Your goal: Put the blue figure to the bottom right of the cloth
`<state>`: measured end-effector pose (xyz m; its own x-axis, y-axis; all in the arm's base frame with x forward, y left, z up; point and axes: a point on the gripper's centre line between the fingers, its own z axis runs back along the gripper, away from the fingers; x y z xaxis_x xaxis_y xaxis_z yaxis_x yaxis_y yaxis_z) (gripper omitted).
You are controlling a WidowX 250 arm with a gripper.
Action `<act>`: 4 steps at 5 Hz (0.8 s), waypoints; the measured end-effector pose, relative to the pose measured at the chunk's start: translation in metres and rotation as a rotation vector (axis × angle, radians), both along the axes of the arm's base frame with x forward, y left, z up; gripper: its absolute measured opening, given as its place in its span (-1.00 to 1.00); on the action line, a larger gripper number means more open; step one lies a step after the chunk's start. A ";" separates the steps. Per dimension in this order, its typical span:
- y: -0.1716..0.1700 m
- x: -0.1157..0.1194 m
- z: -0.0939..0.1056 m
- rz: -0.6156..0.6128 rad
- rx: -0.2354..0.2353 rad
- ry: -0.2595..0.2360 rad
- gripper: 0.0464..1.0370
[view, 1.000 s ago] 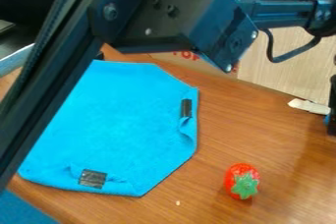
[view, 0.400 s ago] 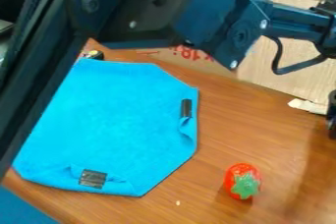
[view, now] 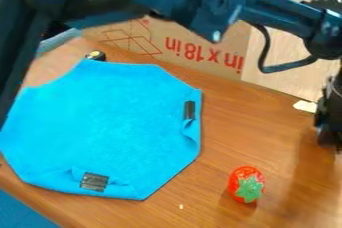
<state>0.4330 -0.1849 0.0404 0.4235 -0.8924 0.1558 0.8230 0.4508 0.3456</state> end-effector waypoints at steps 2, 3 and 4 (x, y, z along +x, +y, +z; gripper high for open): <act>0.068 -0.026 0.044 0.362 -0.107 -0.074 -0.31; 0.110 -0.048 0.062 0.592 -0.111 -0.144 -0.31; 0.150 -0.069 0.071 0.841 -0.115 -0.147 -0.31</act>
